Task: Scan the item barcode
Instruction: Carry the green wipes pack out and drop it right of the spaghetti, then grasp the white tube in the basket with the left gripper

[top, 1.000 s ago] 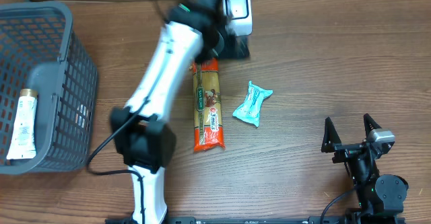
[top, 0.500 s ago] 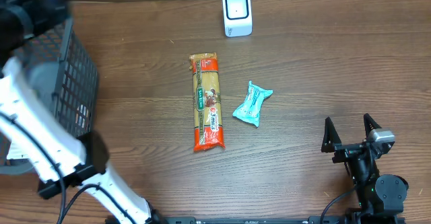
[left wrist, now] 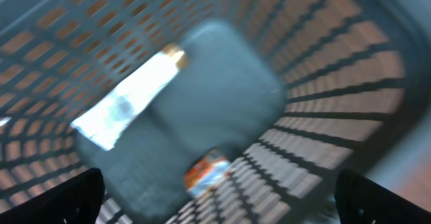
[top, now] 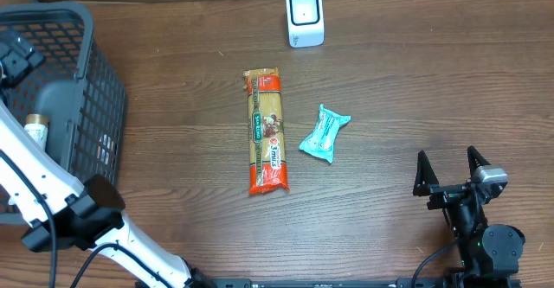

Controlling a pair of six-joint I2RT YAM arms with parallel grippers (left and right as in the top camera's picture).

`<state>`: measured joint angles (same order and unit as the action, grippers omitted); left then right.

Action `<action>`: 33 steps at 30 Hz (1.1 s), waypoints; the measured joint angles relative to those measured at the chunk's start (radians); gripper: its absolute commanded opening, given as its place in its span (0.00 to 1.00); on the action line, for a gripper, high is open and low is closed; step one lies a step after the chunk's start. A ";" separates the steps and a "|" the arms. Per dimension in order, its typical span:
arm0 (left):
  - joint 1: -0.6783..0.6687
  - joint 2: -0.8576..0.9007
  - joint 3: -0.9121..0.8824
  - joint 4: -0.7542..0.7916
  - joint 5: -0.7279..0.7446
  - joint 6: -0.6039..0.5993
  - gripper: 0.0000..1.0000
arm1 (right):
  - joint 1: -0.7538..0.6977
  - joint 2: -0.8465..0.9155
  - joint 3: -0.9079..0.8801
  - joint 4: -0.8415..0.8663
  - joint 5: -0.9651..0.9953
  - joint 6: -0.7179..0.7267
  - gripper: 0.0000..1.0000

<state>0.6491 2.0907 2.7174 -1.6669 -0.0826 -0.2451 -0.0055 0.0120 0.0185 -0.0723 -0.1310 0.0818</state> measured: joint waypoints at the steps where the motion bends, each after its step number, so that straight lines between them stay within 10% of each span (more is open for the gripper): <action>1: 0.008 0.000 -0.032 0.009 -0.014 0.001 1.00 | 0.000 0.000 0.000 0.000 0.000 0.000 1.00; 9: 0.109 0.000 -0.313 0.082 -0.070 0.074 0.87 | 0.000 0.000 0.000 0.000 0.000 0.000 1.00; 17: 0.118 0.002 -0.561 0.230 -0.030 0.245 1.00 | 0.000 0.000 0.000 0.000 0.000 0.000 1.00; 33: 0.118 0.006 -1.007 0.933 -0.106 0.521 1.00 | 0.000 0.000 0.000 0.000 0.000 0.000 1.00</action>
<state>0.7673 2.0972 1.7100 -0.7334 -0.1886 0.2760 -0.0055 0.0120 0.0185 -0.0727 -0.1310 0.0818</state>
